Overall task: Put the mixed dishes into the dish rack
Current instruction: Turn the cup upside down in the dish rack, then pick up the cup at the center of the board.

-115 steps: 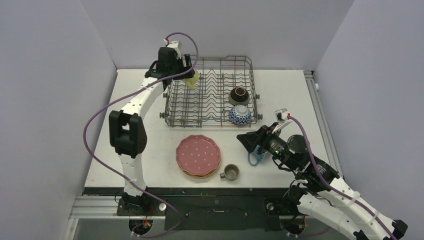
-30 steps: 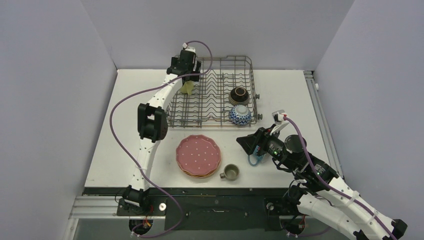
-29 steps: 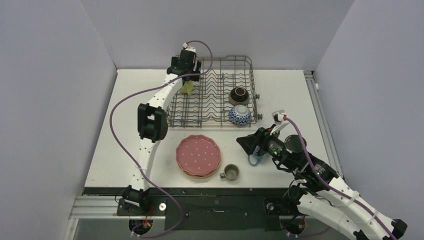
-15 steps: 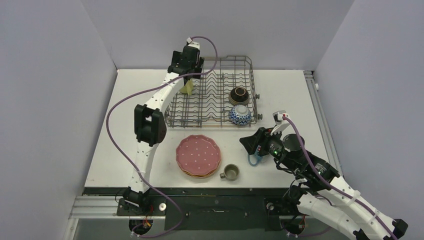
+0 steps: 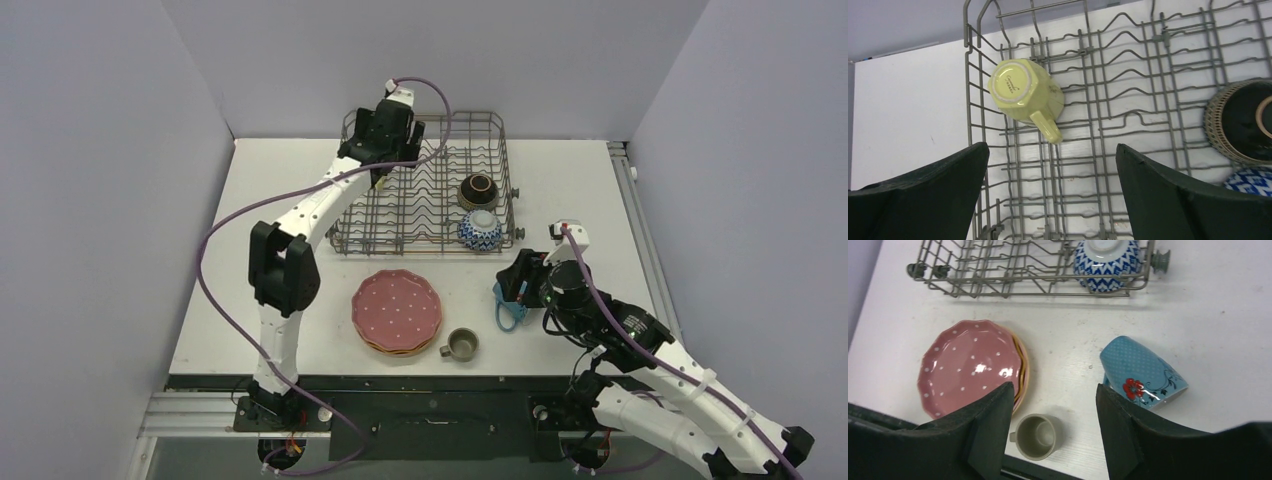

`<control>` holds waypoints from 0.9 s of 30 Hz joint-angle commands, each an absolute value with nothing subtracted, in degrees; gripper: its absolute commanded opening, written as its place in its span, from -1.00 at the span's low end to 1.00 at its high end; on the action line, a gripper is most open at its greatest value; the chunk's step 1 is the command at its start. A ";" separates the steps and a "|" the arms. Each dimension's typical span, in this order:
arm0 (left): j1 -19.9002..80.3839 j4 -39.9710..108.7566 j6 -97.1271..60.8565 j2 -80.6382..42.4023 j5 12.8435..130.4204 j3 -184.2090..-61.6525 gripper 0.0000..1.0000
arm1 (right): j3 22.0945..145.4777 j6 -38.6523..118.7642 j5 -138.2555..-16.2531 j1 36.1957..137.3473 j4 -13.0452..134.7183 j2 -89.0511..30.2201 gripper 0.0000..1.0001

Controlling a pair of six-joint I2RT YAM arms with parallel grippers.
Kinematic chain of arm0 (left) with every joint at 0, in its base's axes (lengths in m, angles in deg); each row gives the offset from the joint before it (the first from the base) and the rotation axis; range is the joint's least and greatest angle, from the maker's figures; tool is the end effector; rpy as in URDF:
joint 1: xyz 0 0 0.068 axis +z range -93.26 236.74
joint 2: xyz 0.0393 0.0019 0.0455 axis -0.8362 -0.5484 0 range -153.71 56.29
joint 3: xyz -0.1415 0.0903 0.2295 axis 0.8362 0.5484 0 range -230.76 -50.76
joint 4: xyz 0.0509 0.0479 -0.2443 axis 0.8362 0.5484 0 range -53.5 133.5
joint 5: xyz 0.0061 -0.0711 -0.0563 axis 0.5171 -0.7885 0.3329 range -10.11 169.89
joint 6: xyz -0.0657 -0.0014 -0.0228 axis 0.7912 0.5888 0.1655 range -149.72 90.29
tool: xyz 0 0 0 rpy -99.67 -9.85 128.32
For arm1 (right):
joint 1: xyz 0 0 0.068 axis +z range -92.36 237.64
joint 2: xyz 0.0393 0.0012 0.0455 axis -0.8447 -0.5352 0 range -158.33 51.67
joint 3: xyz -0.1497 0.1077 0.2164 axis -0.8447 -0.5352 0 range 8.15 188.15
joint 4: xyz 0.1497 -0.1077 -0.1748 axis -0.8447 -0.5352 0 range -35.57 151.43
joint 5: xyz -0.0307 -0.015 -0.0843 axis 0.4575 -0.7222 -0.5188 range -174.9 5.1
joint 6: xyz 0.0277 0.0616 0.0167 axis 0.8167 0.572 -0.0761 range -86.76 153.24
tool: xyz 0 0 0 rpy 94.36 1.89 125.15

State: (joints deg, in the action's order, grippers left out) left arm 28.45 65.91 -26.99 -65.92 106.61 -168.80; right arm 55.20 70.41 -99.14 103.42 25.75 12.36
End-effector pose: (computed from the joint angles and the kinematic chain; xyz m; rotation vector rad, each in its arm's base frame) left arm 0.4626 -0.2201 0.3207 0.2014 2.0828 0.1773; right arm 0.1128 0.0958 0.3193 -0.0003 2.1048 0.6398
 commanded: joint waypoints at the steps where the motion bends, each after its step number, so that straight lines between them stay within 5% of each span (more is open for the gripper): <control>1: 26.59 61.00 -21.85 -56.56 102.85 -163.76 0.93 | 56.22 72.88 -107.34 103.00 21.26 11.43 0.15; 12: 25.06 54.77 -10.86 -41.99 86.37 -142.41 0.93 | 56.03 77.54 -110.80 100.96 15.62 7.53 0.16; 27: 21.45 49.64 -4.31 -21.59 75.11 -118.95 0.93 | 44.42 84.29 -99.78 90.25 23.34 5.46 0.17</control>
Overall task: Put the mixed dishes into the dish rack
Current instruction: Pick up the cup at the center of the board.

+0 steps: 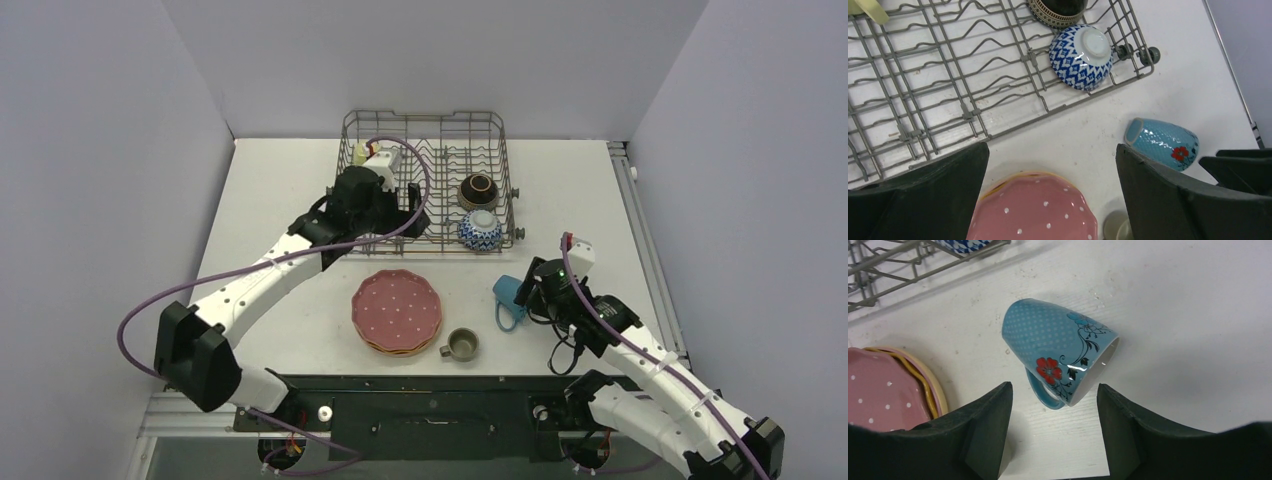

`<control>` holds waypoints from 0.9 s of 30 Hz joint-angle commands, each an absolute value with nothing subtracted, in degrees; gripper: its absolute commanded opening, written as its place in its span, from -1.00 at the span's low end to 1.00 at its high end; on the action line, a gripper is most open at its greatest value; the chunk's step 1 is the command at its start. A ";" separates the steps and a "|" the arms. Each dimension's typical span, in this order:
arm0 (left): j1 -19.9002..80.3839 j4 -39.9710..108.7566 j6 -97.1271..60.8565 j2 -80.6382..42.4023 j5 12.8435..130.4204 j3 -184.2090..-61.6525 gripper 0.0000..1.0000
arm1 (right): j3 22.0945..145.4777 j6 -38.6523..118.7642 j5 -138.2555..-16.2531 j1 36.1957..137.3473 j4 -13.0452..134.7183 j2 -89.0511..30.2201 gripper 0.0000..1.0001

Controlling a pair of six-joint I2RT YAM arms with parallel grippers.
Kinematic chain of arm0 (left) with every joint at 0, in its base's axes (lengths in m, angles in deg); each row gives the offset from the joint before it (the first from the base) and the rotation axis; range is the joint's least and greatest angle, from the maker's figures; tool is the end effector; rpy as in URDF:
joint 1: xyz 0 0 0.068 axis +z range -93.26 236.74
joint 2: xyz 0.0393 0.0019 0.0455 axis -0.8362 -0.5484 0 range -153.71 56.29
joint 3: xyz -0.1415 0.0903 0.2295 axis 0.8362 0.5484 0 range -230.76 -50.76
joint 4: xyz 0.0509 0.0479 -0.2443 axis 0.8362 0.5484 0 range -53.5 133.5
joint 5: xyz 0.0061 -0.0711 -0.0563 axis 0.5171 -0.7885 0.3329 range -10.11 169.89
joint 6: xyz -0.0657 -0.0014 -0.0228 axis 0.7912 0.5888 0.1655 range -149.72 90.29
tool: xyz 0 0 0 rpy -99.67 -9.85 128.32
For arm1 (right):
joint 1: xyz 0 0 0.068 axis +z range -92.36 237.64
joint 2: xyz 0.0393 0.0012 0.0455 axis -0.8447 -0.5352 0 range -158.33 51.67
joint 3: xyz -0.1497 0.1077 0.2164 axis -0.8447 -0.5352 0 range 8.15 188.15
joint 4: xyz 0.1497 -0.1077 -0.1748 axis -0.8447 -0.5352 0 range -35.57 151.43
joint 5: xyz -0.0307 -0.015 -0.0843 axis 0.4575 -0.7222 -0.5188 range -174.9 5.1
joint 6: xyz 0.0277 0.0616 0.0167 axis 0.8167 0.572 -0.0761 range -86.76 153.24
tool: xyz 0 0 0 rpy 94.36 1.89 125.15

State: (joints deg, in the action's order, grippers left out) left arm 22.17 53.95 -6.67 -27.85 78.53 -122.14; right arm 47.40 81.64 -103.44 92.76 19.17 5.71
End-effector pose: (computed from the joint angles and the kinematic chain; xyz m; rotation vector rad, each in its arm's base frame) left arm 0.2867 -0.1992 0.3284 0.2317 2.1489 -0.6212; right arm 0.1369 0.0741 0.2474 0.4203 2.3517 0.3039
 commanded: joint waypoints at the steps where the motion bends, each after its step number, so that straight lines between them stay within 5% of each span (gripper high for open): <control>1: 21.22 49.75 -4.14 -20.84 74.43 -117.58 0.93 | 43.78 84.85 -98.68 89.72 24.36 5.58 0.17; 27: 18.77 57.96 -4.00 0.54 67.64 -105.19 0.93 | 27.94 93.35 -90.57 84.13 46.01 10.84 0.04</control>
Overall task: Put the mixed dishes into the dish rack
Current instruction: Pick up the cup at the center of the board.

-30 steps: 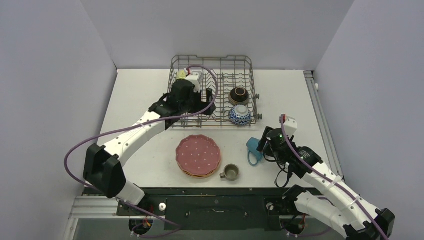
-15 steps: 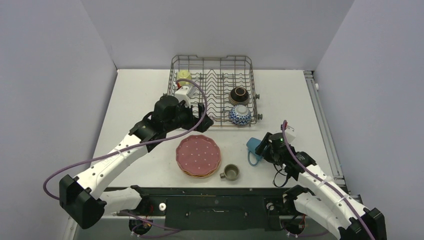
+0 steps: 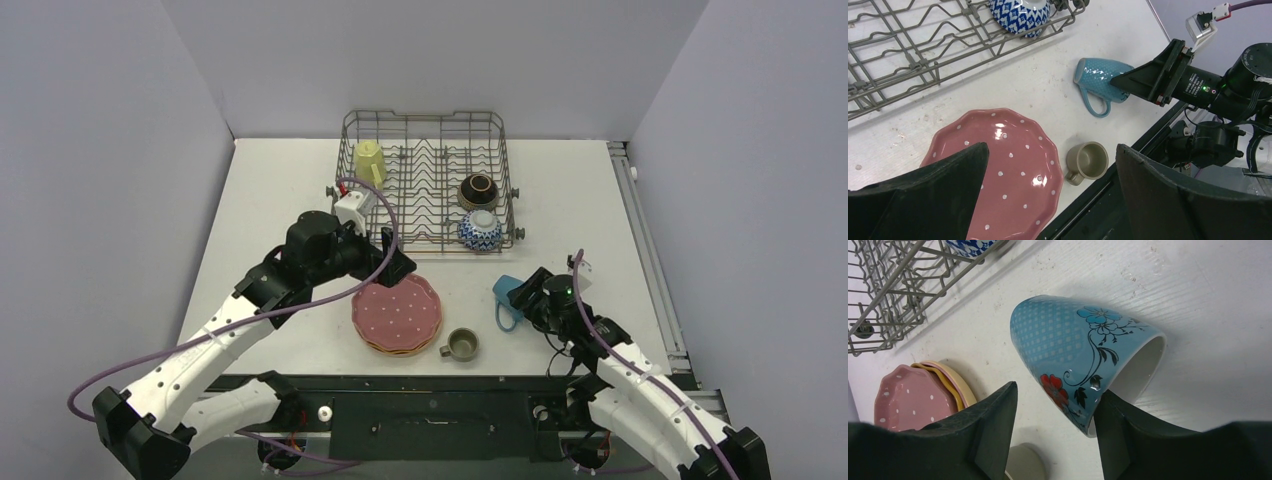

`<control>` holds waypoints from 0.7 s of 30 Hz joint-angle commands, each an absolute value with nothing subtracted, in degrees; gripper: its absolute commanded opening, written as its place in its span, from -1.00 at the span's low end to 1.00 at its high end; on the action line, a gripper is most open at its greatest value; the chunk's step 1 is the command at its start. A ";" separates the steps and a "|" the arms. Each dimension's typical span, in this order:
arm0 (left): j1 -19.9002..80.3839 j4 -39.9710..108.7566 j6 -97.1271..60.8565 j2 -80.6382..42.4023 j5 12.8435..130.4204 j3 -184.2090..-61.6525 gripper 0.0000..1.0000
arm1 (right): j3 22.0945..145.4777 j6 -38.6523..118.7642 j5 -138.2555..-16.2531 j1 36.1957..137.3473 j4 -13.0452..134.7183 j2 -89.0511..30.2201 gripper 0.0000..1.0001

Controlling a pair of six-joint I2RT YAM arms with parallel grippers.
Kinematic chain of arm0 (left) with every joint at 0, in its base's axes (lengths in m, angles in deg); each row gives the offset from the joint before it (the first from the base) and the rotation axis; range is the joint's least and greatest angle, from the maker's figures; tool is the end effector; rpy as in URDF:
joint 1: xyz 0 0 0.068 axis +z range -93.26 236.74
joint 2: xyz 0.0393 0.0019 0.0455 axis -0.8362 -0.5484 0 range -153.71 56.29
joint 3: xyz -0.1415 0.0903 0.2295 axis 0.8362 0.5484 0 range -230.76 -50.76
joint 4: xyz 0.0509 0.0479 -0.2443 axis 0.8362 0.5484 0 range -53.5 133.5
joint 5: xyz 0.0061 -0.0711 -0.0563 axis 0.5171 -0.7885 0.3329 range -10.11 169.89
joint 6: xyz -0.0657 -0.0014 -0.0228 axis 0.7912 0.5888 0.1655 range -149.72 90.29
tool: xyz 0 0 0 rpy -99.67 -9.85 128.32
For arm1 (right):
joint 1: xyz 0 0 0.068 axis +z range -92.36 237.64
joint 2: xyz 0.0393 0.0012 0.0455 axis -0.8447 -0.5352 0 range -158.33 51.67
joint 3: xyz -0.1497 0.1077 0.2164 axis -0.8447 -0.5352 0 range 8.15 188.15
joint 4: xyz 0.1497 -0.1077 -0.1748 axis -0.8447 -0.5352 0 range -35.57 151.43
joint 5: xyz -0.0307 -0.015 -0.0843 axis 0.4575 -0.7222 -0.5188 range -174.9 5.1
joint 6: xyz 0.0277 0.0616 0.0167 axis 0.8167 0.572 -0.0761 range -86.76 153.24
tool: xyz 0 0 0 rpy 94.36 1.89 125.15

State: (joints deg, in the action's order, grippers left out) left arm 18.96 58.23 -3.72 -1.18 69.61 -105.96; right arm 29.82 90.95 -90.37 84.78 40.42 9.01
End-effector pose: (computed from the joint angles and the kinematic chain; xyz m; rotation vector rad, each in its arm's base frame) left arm 0.1751 -0.1485 0.3440 0.3365 2.0693 -0.8778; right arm 0.1422 0.0667 0.1844 0.6783 2.2895 0.6329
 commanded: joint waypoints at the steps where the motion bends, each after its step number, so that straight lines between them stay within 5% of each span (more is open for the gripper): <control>1: 18.77 58.00 -3.98 0.64 67.53 -104.84 0.93 | 27.18 93.53 -90.75 84.11 46.79 11.13 0.03; 16: 18.68 57.45 -3.44 2.07 66.41 -103.06 0.93 | 21.57 95.57 -91.55 83.92 54.24 14.30 -0.43; 21: 18.68 56.75 -2.69 2.84 65.41 -102.17 0.93 | 21.29 95.05 -91.57 83.84 55.84 13.82 -0.82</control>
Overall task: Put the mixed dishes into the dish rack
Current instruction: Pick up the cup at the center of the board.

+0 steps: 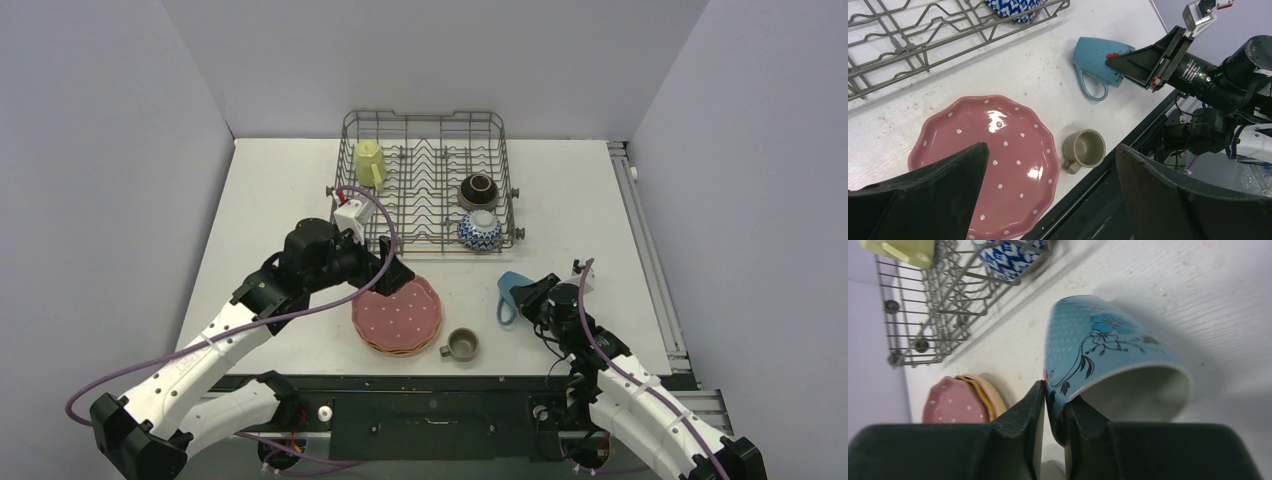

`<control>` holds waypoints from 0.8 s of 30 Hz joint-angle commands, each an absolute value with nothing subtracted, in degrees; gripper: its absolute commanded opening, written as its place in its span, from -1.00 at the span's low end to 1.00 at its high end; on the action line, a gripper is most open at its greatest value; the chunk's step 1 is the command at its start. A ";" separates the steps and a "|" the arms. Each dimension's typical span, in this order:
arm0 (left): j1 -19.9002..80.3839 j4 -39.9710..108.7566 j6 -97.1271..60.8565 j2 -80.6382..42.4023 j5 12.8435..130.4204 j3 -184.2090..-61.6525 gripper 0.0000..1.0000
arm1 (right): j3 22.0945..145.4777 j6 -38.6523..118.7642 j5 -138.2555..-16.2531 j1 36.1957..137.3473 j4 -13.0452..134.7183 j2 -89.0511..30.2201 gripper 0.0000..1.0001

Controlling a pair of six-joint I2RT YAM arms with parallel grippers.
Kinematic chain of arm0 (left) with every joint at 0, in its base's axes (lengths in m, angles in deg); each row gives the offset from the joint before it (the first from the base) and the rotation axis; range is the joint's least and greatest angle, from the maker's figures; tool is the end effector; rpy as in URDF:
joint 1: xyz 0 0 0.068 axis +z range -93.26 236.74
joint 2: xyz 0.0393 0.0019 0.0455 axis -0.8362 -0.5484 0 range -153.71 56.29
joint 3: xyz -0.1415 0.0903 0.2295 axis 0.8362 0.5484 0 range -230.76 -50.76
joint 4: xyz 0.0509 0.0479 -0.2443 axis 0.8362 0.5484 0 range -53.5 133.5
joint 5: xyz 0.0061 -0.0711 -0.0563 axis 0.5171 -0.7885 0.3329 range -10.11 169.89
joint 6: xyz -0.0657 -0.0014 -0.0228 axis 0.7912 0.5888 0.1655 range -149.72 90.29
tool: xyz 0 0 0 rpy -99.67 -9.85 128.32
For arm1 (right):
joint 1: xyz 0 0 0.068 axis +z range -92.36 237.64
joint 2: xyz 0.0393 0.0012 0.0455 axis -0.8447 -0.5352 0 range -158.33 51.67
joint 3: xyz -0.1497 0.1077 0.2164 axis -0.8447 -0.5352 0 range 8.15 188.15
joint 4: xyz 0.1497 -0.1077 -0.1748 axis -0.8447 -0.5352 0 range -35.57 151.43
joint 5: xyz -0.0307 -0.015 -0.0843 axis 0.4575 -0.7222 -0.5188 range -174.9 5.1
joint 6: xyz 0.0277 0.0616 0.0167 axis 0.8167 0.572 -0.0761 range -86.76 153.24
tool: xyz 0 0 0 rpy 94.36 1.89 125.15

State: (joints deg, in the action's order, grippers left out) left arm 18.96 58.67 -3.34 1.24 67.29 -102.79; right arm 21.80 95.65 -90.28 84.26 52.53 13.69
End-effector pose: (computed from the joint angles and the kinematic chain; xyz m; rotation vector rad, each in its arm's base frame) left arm 0.1654 -0.1438 0.3321 0.3587 2.0957 -0.9133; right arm 0.1387 0.0634 0.1689 0.7481 2.1304 0.7795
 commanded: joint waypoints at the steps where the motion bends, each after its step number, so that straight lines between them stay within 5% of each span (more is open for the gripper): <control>1: 18.68 56.51 -2.49 2.93 65.09 -101.82 0.93 | 21.50 94.95 -91.53 83.84 55.95 13.71 -0.89; 2: 18.68 56.07 -2.12 3.11 64.48 -101.69 0.93 | 21.59 94.70 -91.58 83.84 55.97 13.70 -1.00; 24: 18.87 44.93 9.13 5.95 58.39 -96.83 0.93 | 32.08 93.13 -84.49 83.88 54.00 24.57 -1.00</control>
State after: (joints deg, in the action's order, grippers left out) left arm 18.96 51.92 5.22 4.50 60.08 -97.24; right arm 25.95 92.51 -86.98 84.23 48.53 22.30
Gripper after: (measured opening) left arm 0.963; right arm 0.064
